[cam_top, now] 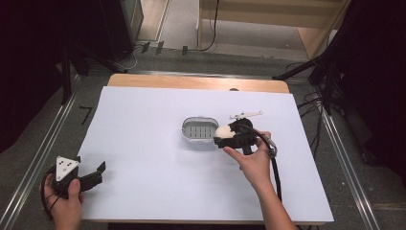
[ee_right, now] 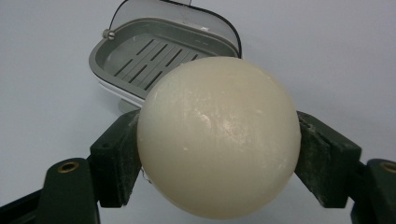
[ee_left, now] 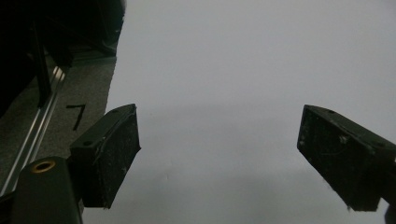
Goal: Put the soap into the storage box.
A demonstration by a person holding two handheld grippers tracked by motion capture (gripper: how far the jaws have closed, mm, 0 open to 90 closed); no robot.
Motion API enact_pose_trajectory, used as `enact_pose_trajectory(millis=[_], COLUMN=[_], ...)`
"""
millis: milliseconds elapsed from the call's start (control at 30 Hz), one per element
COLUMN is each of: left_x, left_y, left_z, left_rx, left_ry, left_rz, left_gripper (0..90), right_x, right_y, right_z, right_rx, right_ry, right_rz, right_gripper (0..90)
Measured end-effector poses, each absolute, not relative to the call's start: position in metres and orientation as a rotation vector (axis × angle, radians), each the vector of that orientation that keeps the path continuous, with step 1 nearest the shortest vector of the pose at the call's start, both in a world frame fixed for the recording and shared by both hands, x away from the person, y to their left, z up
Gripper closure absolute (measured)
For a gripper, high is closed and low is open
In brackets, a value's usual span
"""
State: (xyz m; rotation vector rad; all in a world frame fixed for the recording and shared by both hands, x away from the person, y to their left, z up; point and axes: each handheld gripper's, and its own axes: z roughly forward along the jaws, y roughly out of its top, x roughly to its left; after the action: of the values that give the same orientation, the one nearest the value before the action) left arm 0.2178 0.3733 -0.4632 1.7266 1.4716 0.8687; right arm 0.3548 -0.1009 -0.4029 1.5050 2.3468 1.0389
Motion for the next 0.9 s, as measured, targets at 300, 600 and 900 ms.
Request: enact_pose_trajectory(millis=[300,600,900], left_x=[0.218,0.218,0.218], left_y=[0.373,0.373,0.373], left_z=[-0.463,-0.463,-0.463], left_rx=[1.728,1.732,1.732], left_ry=[1.471,1.472,1.47], left_rz=[0.866,0.866,0.866], left_gripper=[13.9,13.9,13.9], right_x=[0.359,0.364,0.369], right_y=[-0.094,-0.085,-0.077], right_z=[-0.4,-0.399,-0.396], right_rx=[1.491,1.481,1.47], right_ry=[2.357,2.364,2.37], right_rz=[1.035,1.044,1.045], right_gripper=[24.8,24.8,24.8])
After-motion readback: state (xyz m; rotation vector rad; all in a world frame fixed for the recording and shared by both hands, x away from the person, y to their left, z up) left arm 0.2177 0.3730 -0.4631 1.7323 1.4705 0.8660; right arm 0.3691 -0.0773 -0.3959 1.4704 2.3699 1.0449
